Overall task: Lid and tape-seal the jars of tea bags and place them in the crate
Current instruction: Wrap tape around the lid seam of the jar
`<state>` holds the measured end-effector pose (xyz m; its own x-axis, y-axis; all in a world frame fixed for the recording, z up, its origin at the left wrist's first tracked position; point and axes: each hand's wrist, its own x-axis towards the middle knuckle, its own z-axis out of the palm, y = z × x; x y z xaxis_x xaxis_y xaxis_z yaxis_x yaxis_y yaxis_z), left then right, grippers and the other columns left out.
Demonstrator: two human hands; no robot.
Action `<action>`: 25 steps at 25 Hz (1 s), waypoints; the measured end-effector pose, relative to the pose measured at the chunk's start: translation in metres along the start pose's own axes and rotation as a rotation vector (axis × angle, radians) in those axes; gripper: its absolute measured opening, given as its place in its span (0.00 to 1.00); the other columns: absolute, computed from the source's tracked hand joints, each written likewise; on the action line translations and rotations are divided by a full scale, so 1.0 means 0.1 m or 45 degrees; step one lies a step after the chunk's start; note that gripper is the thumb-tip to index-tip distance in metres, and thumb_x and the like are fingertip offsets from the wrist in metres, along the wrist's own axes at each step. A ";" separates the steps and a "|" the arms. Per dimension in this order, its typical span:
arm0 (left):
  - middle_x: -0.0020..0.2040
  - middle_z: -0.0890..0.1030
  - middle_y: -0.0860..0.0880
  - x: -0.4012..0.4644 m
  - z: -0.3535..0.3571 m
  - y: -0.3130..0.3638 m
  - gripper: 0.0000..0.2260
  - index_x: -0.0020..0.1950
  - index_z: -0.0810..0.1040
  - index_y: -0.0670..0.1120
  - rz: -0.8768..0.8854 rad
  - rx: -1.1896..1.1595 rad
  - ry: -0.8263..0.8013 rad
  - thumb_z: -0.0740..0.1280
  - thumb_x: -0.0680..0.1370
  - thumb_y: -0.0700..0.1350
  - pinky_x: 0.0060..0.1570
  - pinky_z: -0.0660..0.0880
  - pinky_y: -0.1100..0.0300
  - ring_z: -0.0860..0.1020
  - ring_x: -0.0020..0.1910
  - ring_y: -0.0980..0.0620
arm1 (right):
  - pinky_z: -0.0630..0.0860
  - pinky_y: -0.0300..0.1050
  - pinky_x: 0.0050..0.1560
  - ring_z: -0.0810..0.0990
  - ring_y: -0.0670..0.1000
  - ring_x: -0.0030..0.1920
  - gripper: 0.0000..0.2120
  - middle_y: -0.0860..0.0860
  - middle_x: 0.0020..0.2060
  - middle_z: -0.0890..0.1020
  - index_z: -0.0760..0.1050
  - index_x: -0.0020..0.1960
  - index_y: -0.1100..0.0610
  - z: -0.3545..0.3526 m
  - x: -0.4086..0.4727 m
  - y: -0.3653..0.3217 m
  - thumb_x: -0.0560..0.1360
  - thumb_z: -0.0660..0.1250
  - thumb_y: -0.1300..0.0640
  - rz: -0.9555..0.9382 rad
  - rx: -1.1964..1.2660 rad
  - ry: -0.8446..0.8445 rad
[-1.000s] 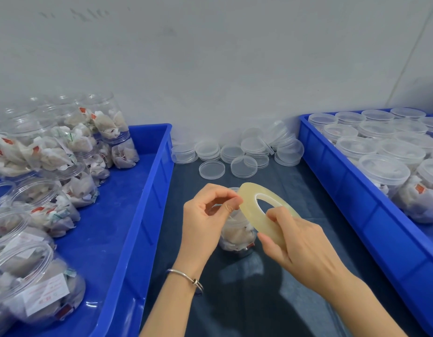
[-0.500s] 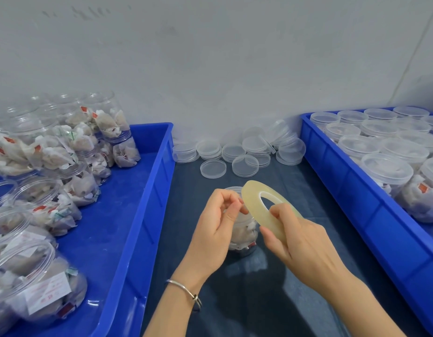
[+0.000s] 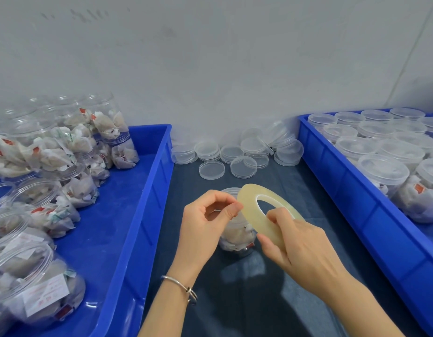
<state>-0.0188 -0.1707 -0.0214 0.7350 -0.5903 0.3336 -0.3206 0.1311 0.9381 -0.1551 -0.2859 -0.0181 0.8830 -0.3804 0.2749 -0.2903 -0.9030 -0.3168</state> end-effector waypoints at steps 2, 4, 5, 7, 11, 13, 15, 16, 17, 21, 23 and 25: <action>0.38 0.80 0.54 -0.01 0.01 0.04 0.05 0.39 0.79 0.46 0.090 0.146 0.012 0.71 0.73 0.38 0.42 0.75 0.64 0.78 0.39 0.58 | 0.72 0.49 0.39 0.75 0.52 0.38 0.25 0.46 0.37 0.77 0.65 0.60 0.51 0.00 -0.01 -0.01 0.77 0.43 0.35 0.011 0.060 0.074; 0.39 0.78 0.56 -0.05 0.02 0.09 0.06 0.39 0.77 0.49 0.223 0.291 0.031 0.70 0.75 0.40 0.43 0.75 0.63 0.78 0.42 0.56 | 0.71 0.47 0.35 0.78 0.51 0.40 0.24 0.40 0.38 0.77 0.60 0.65 0.46 -0.05 0.01 -0.04 0.76 0.44 0.34 0.033 0.138 0.143; 0.40 0.78 0.56 -0.07 0.00 0.10 0.05 0.40 0.77 0.50 0.269 0.315 0.046 0.69 0.75 0.42 0.43 0.75 0.63 0.78 0.43 0.55 | 0.69 0.44 0.31 0.79 0.50 0.39 0.23 0.35 0.39 0.76 0.58 0.67 0.42 -0.10 0.04 -0.04 0.76 0.46 0.34 0.024 0.122 0.182; 0.41 0.77 0.56 -0.14 -0.02 0.08 0.04 0.40 0.76 0.50 0.316 0.291 0.081 0.67 0.74 0.45 0.43 0.75 0.65 0.78 0.43 0.54 | 0.62 0.38 0.25 0.79 0.51 0.34 0.26 0.37 0.39 0.78 0.58 0.73 0.40 -0.21 0.11 0.00 0.77 0.48 0.34 -0.018 -0.099 0.253; 0.41 0.78 0.56 -0.37 0.01 -0.21 0.05 0.39 0.76 0.50 0.158 0.227 0.258 0.67 0.75 0.43 0.42 0.74 0.65 0.77 0.43 0.54 | 0.42 0.35 0.28 0.61 0.48 0.21 0.29 0.47 0.25 0.67 0.63 0.73 0.41 -0.22 0.16 0.14 0.75 0.47 0.33 -0.033 -0.449 0.193; 0.46 0.77 0.58 -0.43 0.06 -0.41 0.07 0.39 0.77 0.49 0.048 0.180 0.334 0.69 0.76 0.39 0.47 0.75 0.60 0.78 0.48 0.55 | 0.48 0.37 0.28 0.61 0.48 0.24 0.27 0.47 0.27 0.66 0.53 0.74 0.34 -0.09 0.14 0.17 0.76 0.42 0.34 -0.060 -0.497 0.072; 0.55 0.76 0.61 -0.44 0.10 -0.55 0.07 0.40 0.78 0.46 -0.013 0.112 0.337 0.68 0.76 0.36 0.56 0.73 0.58 0.76 0.59 0.56 | 0.59 0.41 0.32 0.63 0.49 0.28 0.24 0.47 0.30 0.66 0.38 0.72 0.31 0.01 0.11 0.23 0.76 0.35 0.34 -0.097 -0.482 0.031; 0.59 0.75 0.60 -0.43 0.12 -0.59 0.07 0.40 0.78 0.44 -0.026 0.072 0.322 0.67 0.76 0.35 0.60 0.72 0.57 0.74 0.63 0.56 | 0.62 0.43 0.34 0.63 0.50 0.28 0.23 0.47 0.31 0.66 0.35 0.71 0.31 0.05 0.11 0.26 0.76 0.35 0.35 -0.111 -0.464 0.048; 0.63 0.73 0.59 -0.43 0.13 -0.62 0.06 0.40 0.77 0.43 -0.033 0.023 0.312 0.66 0.76 0.35 0.62 0.71 0.57 0.72 0.66 0.57 | 0.64 0.44 0.35 0.62 0.50 0.28 0.23 0.47 0.31 0.66 0.35 0.71 0.31 0.07 0.12 0.29 0.76 0.35 0.36 -0.117 -0.454 0.074; 0.67 0.73 0.58 -0.38 0.12 -0.64 0.05 0.40 0.76 0.41 -0.008 -0.142 0.298 0.66 0.76 0.38 0.58 0.72 0.67 0.73 0.66 0.57 | 0.69 0.45 0.32 0.61 0.51 0.26 0.22 0.47 0.29 0.67 0.48 0.73 0.33 0.10 0.18 0.29 0.79 0.43 0.37 -0.097 -0.511 0.133; 0.67 0.74 0.57 -0.38 0.11 -0.62 0.05 0.40 0.76 0.41 0.004 -0.179 0.293 0.66 0.74 0.41 0.55 0.72 0.70 0.74 0.65 0.58 | 0.70 0.46 0.27 0.60 0.51 0.24 0.22 0.48 0.27 0.68 0.62 0.71 0.38 0.12 0.20 0.31 0.78 0.48 0.40 -0.103 -0.504 0.199; 0.67 0.74 0.55 -0.37 0.09 -0.61 0.05 0.40 0.76 0.41 -0.009 -0.193 0.293 0.66 0.74 0.41 0.54 0.72 0.71 0.75 0.64 0.58 | 0.69 0.47 0.26 0.60 0.51 0.24 0.22 0.48 0.26 0.68 0.69 0.69 0.41 0.13 0.20 0.30 0.78 0.50 0.42 -0.121 -0.482 0.229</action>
<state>-0.0320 -0.1639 -0.0923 0.8589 -0.3976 0.3229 -0.2345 0.2551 0.9380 -0.1408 -0.3184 -0.0343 0.8438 -0.2906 0.4511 -0.3553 -0.9326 0.0640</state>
